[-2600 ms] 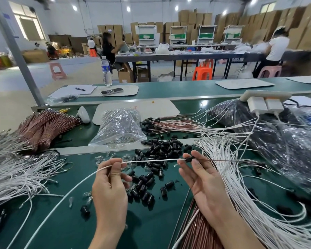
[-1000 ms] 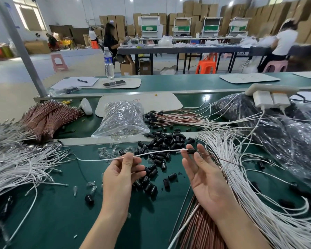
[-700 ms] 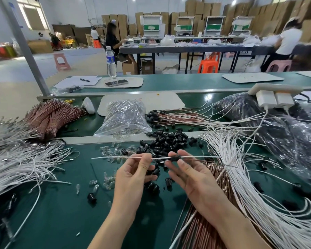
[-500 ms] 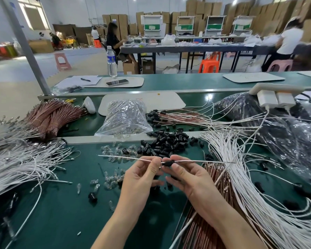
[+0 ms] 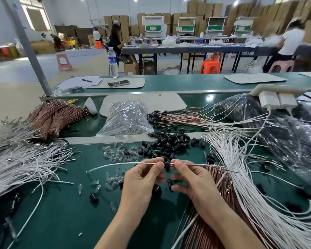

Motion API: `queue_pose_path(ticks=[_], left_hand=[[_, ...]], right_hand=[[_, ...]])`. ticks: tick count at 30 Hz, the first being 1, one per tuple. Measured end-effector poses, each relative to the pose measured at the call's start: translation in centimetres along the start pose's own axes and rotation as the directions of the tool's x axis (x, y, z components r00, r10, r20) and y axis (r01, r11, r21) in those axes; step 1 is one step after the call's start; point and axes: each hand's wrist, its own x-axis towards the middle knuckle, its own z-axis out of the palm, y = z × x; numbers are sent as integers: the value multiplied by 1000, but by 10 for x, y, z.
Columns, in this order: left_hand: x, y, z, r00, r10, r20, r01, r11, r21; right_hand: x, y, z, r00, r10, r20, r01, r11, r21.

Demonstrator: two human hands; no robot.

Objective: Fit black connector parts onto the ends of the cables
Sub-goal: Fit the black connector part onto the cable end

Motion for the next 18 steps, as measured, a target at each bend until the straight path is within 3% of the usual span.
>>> queue_pose_path(ticks=[6,12,18], left_hand=[[5,5,-8,994,3,-107,-12,996,-84],[14,14,-29,977,-84,-196,23,955,-296],[19,13,-39,964,-102,-247,14,943,-333]], right_hand=[[0,-13,-8,996,-37,-77,41,998,54],[-2,-31,-32,974,-114,-195,148,974,171],[-2,-42,-46,942,-172,-287,237,949,209]])
